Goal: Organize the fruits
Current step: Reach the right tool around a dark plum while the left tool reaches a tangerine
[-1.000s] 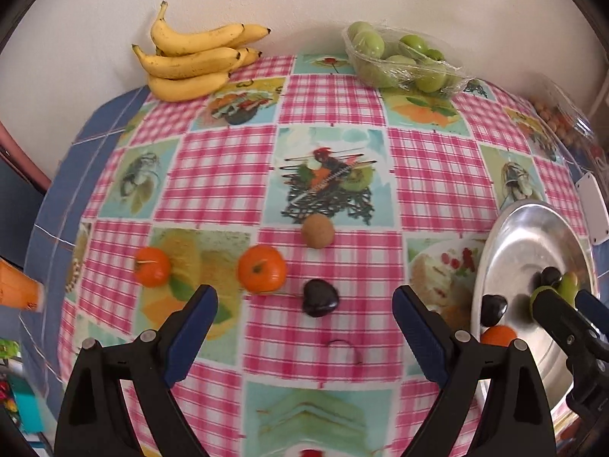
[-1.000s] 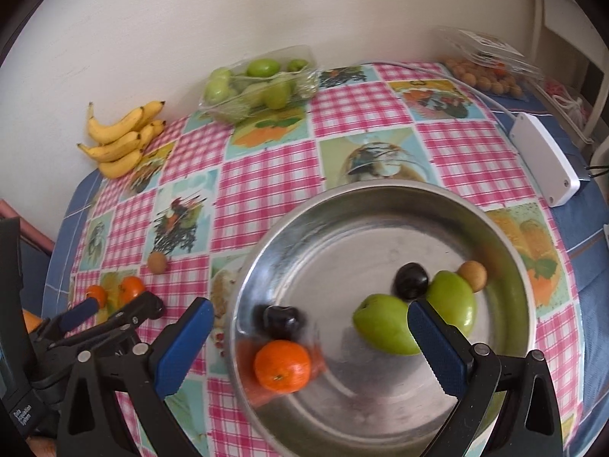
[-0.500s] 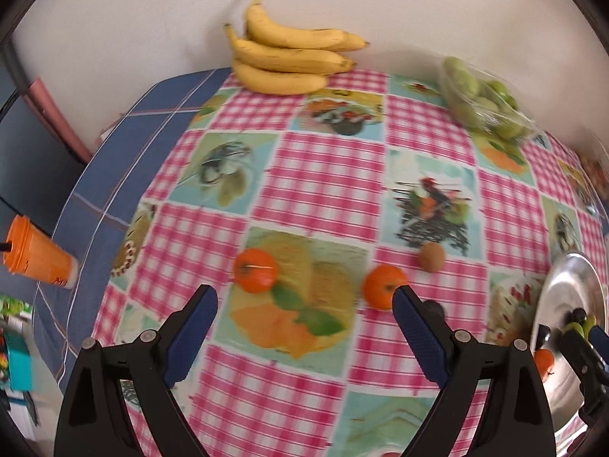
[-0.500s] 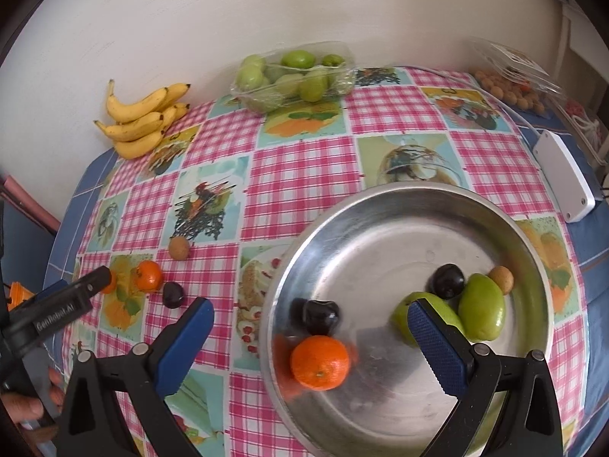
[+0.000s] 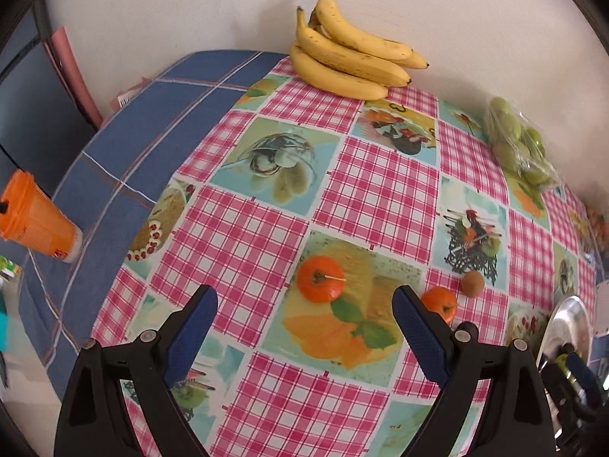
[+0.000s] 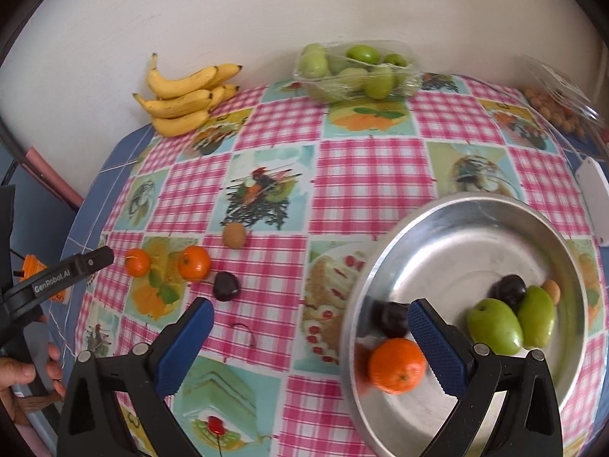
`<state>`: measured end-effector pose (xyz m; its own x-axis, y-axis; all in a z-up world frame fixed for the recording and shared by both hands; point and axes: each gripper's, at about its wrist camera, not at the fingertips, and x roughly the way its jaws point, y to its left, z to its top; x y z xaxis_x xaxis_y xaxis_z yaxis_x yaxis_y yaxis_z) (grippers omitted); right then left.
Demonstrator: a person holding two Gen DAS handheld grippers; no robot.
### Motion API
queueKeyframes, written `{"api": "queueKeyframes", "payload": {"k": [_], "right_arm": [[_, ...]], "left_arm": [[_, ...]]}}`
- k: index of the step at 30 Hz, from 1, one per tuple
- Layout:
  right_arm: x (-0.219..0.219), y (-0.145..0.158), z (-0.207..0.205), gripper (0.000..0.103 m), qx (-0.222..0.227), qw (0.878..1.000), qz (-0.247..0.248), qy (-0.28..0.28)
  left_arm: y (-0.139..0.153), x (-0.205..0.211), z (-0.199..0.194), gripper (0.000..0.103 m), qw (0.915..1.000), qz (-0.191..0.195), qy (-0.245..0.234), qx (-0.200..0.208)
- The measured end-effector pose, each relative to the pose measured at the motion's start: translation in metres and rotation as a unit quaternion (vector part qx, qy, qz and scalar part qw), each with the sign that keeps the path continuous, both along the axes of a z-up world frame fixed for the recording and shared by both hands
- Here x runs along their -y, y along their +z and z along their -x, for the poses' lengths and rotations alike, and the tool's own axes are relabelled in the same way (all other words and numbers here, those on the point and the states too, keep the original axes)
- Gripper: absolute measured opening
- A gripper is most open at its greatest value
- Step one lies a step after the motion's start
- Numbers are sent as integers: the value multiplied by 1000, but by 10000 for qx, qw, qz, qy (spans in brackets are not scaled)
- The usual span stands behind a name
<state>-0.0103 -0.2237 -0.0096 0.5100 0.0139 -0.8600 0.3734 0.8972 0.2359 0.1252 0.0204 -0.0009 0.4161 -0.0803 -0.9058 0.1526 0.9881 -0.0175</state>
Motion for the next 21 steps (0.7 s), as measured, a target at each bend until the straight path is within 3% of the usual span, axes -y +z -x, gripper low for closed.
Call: {"api": "queueKeyframes", "payload": {"k": [10,12,15,21], "right_arm": [[-22,0,-26,103,60,9997,4,228],[-24,-4,-31,102,25,9997,-30,251],[-26,-11,-39,93,-51,9996,-97,277],[-33,-29,-56,76,-169,9987,-296,375]], "left_arm": [[-16,5,-13,93,9998,124,-136,-87],[-22,4,-16,89,9996,187,-128,-164],[-29,1,-22,78,9992,281,-70,-289],[-44,0,-32,67,9978,398,-42,-534]]}}
